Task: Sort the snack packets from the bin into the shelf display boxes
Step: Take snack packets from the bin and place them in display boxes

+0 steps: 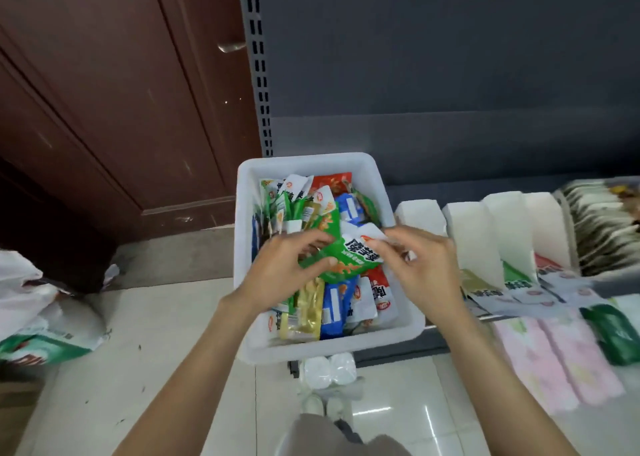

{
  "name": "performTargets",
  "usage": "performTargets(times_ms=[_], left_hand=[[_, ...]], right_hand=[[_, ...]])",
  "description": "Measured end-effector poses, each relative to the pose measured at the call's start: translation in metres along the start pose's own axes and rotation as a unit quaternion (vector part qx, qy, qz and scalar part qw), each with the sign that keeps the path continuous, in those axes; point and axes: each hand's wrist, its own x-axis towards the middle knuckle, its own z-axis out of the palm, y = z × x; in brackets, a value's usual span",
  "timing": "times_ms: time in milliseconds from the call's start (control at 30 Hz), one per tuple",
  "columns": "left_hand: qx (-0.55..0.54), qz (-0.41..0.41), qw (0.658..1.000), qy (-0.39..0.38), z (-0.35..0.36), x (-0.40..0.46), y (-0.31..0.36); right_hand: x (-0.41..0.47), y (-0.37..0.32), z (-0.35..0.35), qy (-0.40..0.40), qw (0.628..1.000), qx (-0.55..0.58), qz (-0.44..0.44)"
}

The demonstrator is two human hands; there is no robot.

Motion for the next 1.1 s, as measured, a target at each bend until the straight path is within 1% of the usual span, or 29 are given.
performTargets(times_ms=[33, 100, 200, 267, 333, 400, 500, 567, 633, 767, 867, 933, 967, 1033, 1100], left_hand=[[0.015, 0.039, 0.999, -0.009, 0.012, 0.007, 0.008], [0.032, 0.107, 0.994, -0.014, 0.038, 0.02, 0.022], [0.052, 0.197, 0.979, 0.022, 0.076, 0.042, 0.049], [0.037, 0.237, 0.97, 0.035, 0.1, 0.058, 0.074], [0.015, 0.252, 0.967, 0.03, 0.126, 0.077, 0.1], [0.001, 0.246, 0.969, 0.012, 0.153, 0.095, 0.125], [0.021, 0.225, 0.974, -0.036, 0.191, 0.118, 0.153], [0.062, 0.205, 0.975, -0.061, 0.214, 0.131, 0.161], [0.097, 0.181, 0.976, -0.068, 0.232, 0.141, 0.161], [0.173, 0.133, 0.972, -0.082, 0.251, 0.15, 0.144], [0.235, 0.097, 0.963, -0.092, 0.257, 0.154, 0.127], [0.257, 0.083, 0.959, -0.087, 0.259, 0.153, 0.12], [0.264, 0.081, 0.957, -0.087, 0.26, 0.151, 0.117], [0.276, 0.087, 0.954, -0.085, 0.261, 0.148, 0.115], [0.283, 0.098, 0.951, -0.08, 0.261, 0.145, 0.114]], right_hand=[[-0.012, 0.002, -0.013, 0.026, 0.999, -0.023, 0.006], [-0.034, 0.008, -0.041, 0.053, 0.997, -0.033, 0.048], [-0.06, 0.019, -0.087, 0.068, 0.993, -0.036, 0.095], [-0.071, 0.026, -0.115, 0.101, 0.986, -0.087, 0.1], [-0.078, 0.037, -0.144, 0.163, 0.97, -0.149, 0.101], [-0.083, 0.053, -0.169, 0.213, 0.951, -0.193, 0.111], [-0.093, 0.09, -0.199, 0.224, 0.937, -0.242, 0.115], [-0.098, 0.12, -0.211, 0.205, 0.937, -0.258, 0.114], [-0.097, 0.146, -0.216, 0.185, 0.937, -0.275, 0.105], [-0.083, 0.174, -0.207, 0.151, 0.943, -0.285, 0.082], [-0.074, 0.193, -0.2, 0.124, 0.946, -0.284, 0.093], [-0.069, 0.206, -0.191, 0.072, 0.951, -0.285, 0.093], [-0.066, 0.211, -0.185, 0.038, 0.953, -0.289, 0.081], [-0.061, 0.221, -0.175, -0.047, 0.953, -0.297, 0.029], [-0.061, 0.227, -0.169, -0.135, 0.937, -0.32, -0.018]])
